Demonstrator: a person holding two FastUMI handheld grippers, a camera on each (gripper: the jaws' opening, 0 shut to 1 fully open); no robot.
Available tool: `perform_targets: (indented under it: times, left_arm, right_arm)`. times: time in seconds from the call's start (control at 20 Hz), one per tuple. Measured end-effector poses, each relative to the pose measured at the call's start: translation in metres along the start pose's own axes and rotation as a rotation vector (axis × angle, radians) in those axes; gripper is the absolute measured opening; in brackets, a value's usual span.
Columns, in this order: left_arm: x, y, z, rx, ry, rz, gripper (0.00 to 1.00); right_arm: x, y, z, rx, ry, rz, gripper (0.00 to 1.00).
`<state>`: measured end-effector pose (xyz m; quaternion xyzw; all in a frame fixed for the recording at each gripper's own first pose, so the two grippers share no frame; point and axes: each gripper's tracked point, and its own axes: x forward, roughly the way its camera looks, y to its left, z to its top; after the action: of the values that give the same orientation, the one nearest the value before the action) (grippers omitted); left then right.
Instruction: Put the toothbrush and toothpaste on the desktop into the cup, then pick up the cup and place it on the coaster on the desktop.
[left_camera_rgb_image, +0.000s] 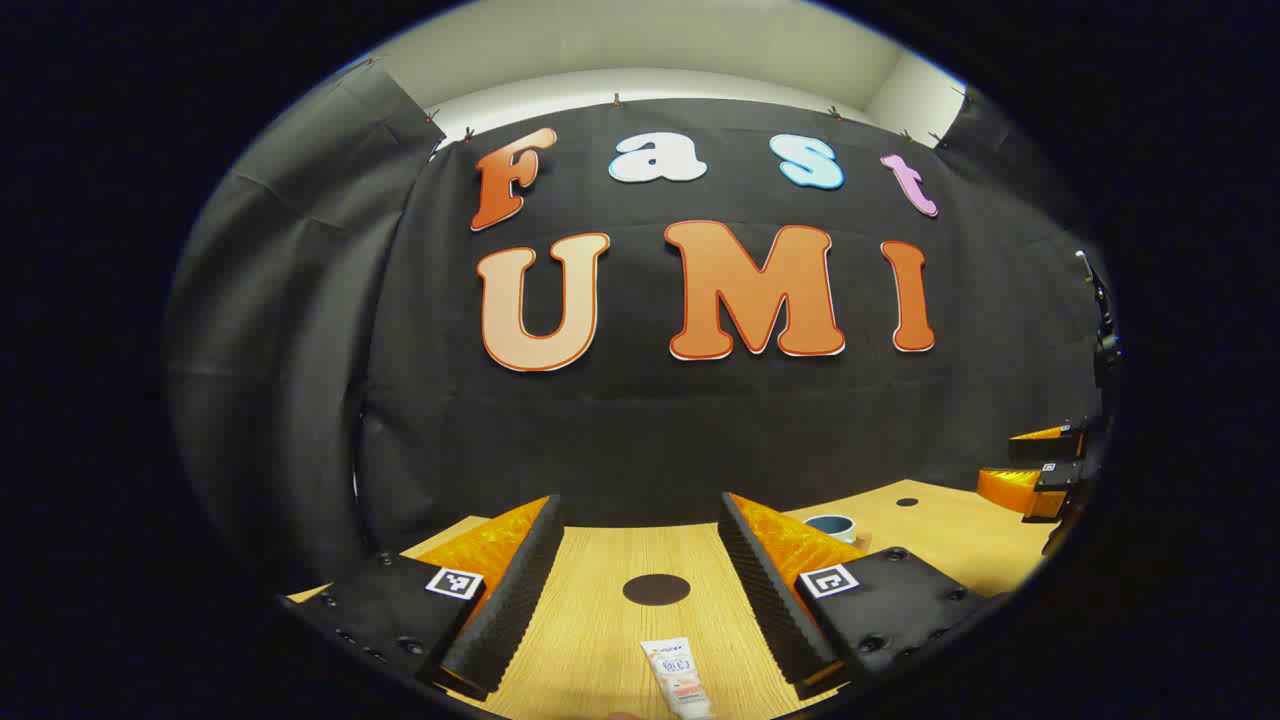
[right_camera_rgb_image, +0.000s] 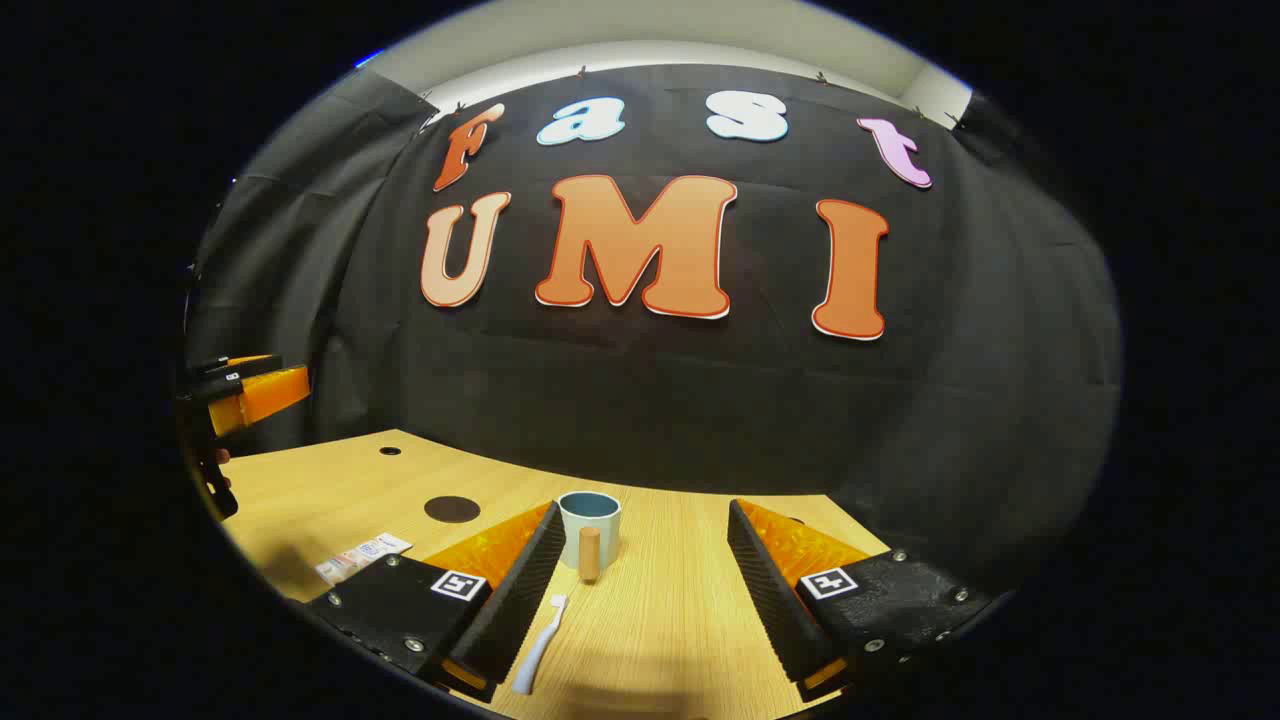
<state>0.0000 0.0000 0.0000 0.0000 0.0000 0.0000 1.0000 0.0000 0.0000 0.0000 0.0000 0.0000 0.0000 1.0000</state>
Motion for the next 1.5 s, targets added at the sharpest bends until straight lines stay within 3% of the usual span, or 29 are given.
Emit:
perform_targets:
  times: [0.45,0.8,1.25,1.5]
  left_arm:
    - [0.004,-0.002,0.001,-0.015,0.026,-0.015,1.0]
    - [0.007,-0.007,-0.009,-0.02,0.073,-0.027,1.0]
    - [0.017,-0.014,-0.029,0.004,0.16,-0.033,1.0]
    - [0.026,-0.023,-0.048,0.027,0.247,-0.057,0.99]
  right_arm:
    - [0.005,0.031,0.001,-0.015,0.029,0.08,0.98]
    - [0.006,0.034,0.005,0.0,0.042,0.078,0.98]
    - [0.011,0.039,-0.014,-0.007,0.154,0.113,0.96]
    - [0.014,0.044,-0.039,0.034,0.299,0.142,0.93]
